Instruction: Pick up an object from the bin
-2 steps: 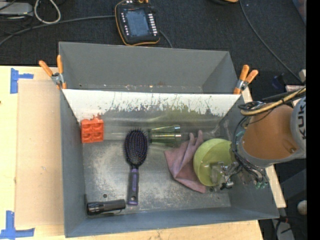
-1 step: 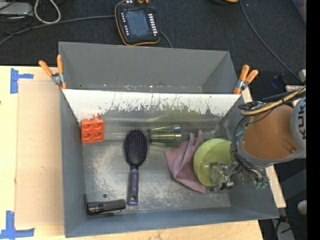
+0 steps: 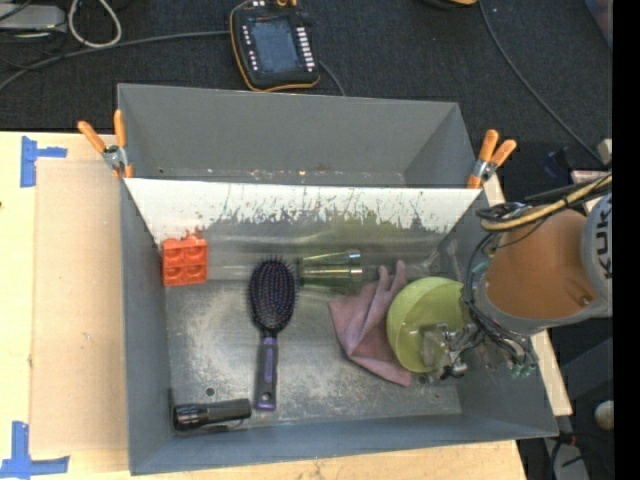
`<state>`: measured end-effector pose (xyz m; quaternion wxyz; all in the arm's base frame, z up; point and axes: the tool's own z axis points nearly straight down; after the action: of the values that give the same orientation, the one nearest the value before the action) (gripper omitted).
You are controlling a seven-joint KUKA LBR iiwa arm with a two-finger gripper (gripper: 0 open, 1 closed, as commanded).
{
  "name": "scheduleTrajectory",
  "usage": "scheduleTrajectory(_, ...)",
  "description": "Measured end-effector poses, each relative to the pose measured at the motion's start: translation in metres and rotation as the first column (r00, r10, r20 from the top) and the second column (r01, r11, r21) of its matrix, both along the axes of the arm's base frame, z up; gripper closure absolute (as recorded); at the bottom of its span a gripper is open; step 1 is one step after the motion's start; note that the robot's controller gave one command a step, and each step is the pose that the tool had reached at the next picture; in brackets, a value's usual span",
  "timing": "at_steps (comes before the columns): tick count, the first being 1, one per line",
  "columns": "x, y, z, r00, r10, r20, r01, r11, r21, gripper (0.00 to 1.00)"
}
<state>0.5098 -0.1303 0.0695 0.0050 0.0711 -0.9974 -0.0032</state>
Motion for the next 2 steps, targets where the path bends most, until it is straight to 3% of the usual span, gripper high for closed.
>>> scheduleTrajectory(1, 0.0000, 0.0000, 0.0000, 1.000, 0.000, 0.000, 0.000, 1.000, 0.000, 1.00)
scheduleTrajectory(2, 0.0002, 0.0001, 0.0000, 1.000, 0.000, 0.001, 0.000, 1.000, 0.000, 0.00)
